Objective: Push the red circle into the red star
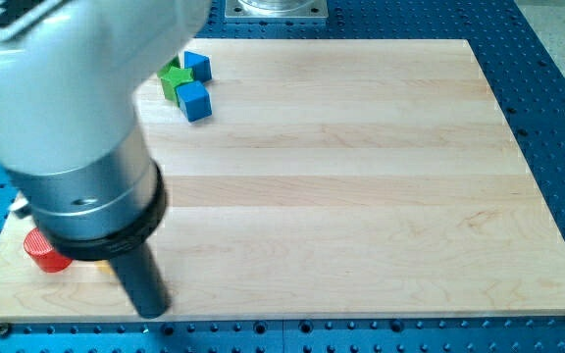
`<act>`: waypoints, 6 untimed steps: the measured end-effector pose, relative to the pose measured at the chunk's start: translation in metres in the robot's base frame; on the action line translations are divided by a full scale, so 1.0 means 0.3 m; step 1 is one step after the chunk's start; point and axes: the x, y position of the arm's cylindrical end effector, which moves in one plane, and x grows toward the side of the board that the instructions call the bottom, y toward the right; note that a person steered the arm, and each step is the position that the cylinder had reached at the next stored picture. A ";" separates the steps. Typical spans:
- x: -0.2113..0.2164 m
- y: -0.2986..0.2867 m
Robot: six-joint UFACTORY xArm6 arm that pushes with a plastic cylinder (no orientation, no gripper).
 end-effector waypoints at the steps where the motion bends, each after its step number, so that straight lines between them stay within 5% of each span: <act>1: -0.001 -0.245; 3: -0.049 -0.365; 4: -0.186 -0.338; 6: -0.233 -0.137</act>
